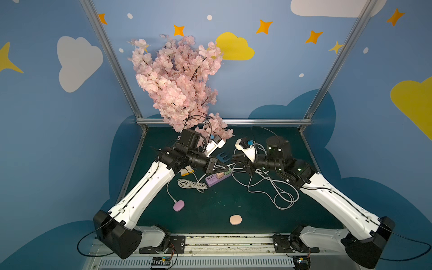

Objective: Charge the bluetooth headset
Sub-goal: Pick up the charging cable from the center of the board.

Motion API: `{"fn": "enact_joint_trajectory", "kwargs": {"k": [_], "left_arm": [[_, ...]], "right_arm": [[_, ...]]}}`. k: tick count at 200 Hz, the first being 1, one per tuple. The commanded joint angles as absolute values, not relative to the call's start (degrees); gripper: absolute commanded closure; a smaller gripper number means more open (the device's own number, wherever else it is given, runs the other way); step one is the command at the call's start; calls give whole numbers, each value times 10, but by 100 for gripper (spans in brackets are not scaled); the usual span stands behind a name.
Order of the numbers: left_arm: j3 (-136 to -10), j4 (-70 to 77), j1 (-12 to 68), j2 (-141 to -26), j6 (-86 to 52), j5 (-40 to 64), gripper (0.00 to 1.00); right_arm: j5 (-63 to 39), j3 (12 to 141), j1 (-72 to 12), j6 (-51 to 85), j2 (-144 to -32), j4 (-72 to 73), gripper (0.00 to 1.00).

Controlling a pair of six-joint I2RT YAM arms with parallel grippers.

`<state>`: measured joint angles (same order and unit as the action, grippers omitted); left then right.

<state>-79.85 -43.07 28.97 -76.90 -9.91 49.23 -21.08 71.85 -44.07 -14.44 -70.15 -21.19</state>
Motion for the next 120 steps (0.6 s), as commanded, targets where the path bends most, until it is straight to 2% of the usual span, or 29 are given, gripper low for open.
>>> {"fn": "enact_joint_trajectory", "kwargs": {"k": [1, 25, 42, 78, 120], "left_arm": [[-809, -472, 292, -773, -63, 490, 97], [-814, -480, 292, -776, -54, 485, 97], [-819, -486, 292, -781, -48, 484, 96], [-823, -492, 292, -790, -38, 482, 97], [-827, -494, 292, -794, -34, 485, 97]], "right_arm": [[-179, 753, -458, -226, -710, -258, 84], [-165, 777, -471, -249, -719, -298, 84], [-163, 784, -474, -255, -713, -319, 80], [-149, 788, -480, -258, -688, -367, 64], [-116, 776, -502, -266, -692, -381, 63]]}}
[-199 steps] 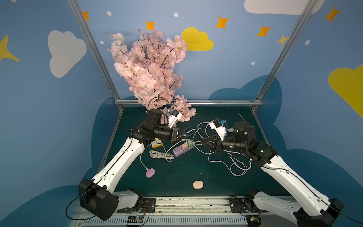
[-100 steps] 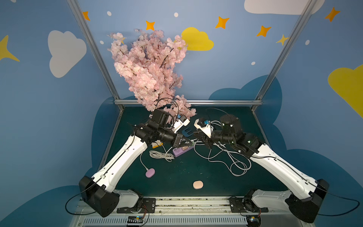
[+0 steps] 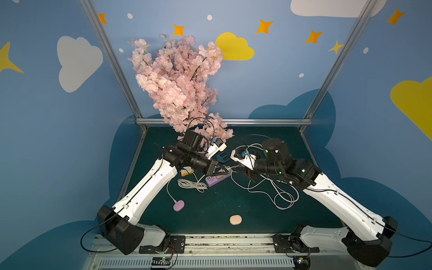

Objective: Charge the bluetooth headset
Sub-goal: Pick up the charging cable from the center of the board.

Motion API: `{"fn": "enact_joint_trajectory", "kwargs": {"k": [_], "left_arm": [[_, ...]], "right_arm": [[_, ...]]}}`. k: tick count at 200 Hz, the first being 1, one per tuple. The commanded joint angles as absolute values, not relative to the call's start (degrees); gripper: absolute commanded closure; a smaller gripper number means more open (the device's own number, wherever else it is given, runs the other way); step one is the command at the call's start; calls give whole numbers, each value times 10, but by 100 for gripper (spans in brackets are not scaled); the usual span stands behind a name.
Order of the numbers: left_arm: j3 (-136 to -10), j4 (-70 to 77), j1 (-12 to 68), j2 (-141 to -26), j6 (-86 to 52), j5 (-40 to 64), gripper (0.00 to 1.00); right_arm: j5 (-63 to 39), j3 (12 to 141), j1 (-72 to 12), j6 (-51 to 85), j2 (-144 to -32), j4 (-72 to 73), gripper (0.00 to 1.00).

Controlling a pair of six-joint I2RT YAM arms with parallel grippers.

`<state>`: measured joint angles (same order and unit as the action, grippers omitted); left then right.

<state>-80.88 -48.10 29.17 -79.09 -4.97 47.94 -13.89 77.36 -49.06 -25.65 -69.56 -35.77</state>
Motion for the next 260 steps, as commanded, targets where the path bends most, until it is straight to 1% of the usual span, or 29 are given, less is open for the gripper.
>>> {"fn": "enact_joint_trajectory", "kwargs": {"k": [1, 60, 77, 100, 112, 125, 128, 134, 155, 163, 174, 187, 203, 232, 260], "left_arm": [[-826, -494, 292, -794, -34, 485, 97], [-835, -505, 292, -799, -29, 504, 97], [-835, -506, 292, -795, -28, 509, 97], [-832, -508, 292, -795, -28, 513, 96], [-831, -508, 293, -795, -29, 514, 96], [-830, -509, 293, -797, -30, 513, 97], [-831, -509, 293, -797, -30, 512, 95], [-832, -509, 293, -799, -30, 512, 91], [-834, -502, 293, -799, -37, 514, 63], [-832, -497, 293, -796, -41, 515, 54], [-828, -487, 292, -792, -48, 515, 48], [-821, -471, 292, -784, -58, 514, 45], [-809, -449, 292, -774, -73, 515, 45], [-783, -399, 287, -754, -104, 520, 66], [-767, -377, 286, -748, -115, 515, 66]], "right_arm": [[-115, 776, -502, -266, -692, -381, 63], [-124, 806, -519, -284, -744, -360, 63], [-121, 818, -524, -285, -758, -370, 65], [-126, 815, -527, -281, -757, -362, 74], [-131, 811, -528, -278, -751, -357, 84], [-138, 808, -529, -273, -745, -352, 97], [-140, 808, -529, -272, -743, -351, 100], [-141, 806, -529, -270, -740, -349, 100], [-125, 798, -529, -263, -736, -349, 100], [-112, 793, -529, -255, -734, -347, 100], [-90, 785, -529, -245, -733, -342, 100], [-75, 775, -528, -235, -730, -339, 100], [-74, 762, -528, -225, -725, -335, 100], [-68, 750, -528, -209, -722, -334, 100], [-80, 745, -528, -203, -714, -329, 100]]}}
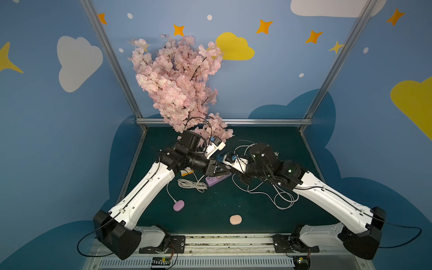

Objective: Charge the bluetooth headset
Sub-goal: Pick up the charging cable from the center of the board.

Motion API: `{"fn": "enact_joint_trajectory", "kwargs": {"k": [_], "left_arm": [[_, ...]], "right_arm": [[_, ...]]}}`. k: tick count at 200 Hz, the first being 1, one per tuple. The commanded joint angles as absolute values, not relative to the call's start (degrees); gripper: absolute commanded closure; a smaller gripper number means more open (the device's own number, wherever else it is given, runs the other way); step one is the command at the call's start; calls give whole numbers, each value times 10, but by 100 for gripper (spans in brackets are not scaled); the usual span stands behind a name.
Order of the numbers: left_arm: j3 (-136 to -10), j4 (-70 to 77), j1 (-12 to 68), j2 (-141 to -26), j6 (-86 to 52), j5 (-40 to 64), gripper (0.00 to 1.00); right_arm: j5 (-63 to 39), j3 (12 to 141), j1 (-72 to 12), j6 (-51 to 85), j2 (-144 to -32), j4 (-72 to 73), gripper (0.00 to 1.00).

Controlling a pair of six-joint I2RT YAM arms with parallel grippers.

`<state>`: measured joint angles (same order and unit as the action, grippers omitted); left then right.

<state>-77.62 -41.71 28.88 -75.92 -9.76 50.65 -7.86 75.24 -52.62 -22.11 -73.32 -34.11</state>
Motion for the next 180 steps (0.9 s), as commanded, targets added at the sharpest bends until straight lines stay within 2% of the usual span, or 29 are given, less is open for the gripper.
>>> {"fn": "enact_joint_trajectory", "kwargs": {"k": [1, 32, 57, 82, 150, 180], "left_arm": [[-767, -376, 286, -748, -115, 515, 66], [-764, -376, 285, -759, -119, 503, 56], [-769, -376, 280, -763, -121, 486, 56], [-774, -374, 262, -760, -126, 472, 57], [-761, -292, 250, -759, -189, 568, 68], [-758, -290, 257, -755, -193, 573, 74]], "right_arm": [[-81, 745, -528, -203, -714, -329, 100], [-97, 745, -528, -195, -707, -323, 100], [-111, 745, -528, -189, -699, -324, 100], [-119, 744, -528, -181, -693, -335, 100], [-124, 738, -528, -163, -700, -343, 100], [-123, 741, -528, -163, -707, -341, 100]]}}
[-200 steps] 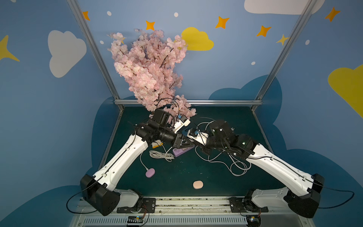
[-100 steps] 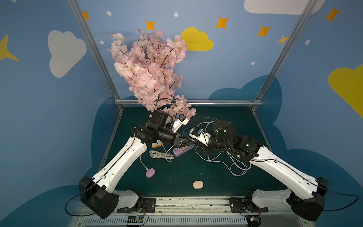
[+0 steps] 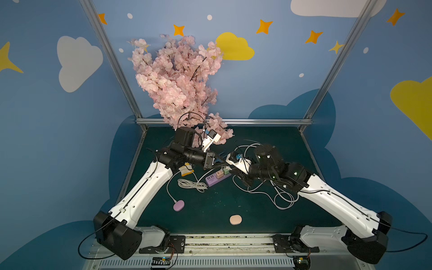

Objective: Charge the bluetooth headset
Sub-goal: Pick up the charging cable from the center of the board.

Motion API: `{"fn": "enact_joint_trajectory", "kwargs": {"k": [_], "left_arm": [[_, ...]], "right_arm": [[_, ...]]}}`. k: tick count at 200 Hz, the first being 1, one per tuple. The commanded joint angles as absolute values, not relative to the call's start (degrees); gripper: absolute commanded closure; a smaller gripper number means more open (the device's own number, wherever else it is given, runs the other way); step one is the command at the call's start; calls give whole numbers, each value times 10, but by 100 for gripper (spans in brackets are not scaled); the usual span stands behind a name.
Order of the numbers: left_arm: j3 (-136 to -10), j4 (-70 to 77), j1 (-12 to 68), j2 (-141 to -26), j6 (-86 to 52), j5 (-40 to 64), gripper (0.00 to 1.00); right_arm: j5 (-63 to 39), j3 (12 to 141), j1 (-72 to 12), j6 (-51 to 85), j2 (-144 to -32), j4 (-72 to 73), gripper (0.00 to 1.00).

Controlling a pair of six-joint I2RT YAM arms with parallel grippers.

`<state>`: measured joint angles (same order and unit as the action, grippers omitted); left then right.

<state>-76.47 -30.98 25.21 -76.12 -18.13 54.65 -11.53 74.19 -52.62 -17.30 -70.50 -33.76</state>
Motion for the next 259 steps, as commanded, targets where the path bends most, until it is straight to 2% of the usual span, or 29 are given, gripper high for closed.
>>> {"fn": "enact_joint_trajectory", "kwargs": {"k": [1, 14, 40, 54, 124, 163, 179, 186, 196, 221, 259], "left_arm": [[-757, -290, 258, -755, -194, 573, 74], [-755, -292, 261, -753, -194, 576, 74], [-744, -301, 264, -746, -190, 569, 61], [-742, -309, 264, -744, -186, 564, 60], [-746, -308, 264, -744, -182, 556, 93], [-748, -311, 265, -742, -180, 550, 97], [-749, -314, 265, -738, -173, 545, 97], [-749, -318, 265, -736, -168, 542, 97], [-750, -323, 265, -734, -160, 537, 97], [-749, -328, 265, -728, -142, 530, 97], [-741, -310, 265, -724, -141, 537, 96]], "right_arm": [[-123, 742, -528, -163, -708, -340, 100], [-122, 743, -528, -163, -710, -341, 100], [-120, 744, -528, -162, -708, -335, 100], [-122, 744, -528, -159, -709, -332, 100], [-121, 741, -528, -152, -705, -333, 100], [-119, 736, -528, -145, -702, -329, 100], [-130, 731, -527, -132, -700, -321, 70], [-141, 727, -526, -122, -696, -314, 62], [-165, 720, -521, -109, -690, -303, 56], [-254, 706, -492, -63, -675, -269, 56], [-410, 672, -422, 40, -651, -172, 67]]}}
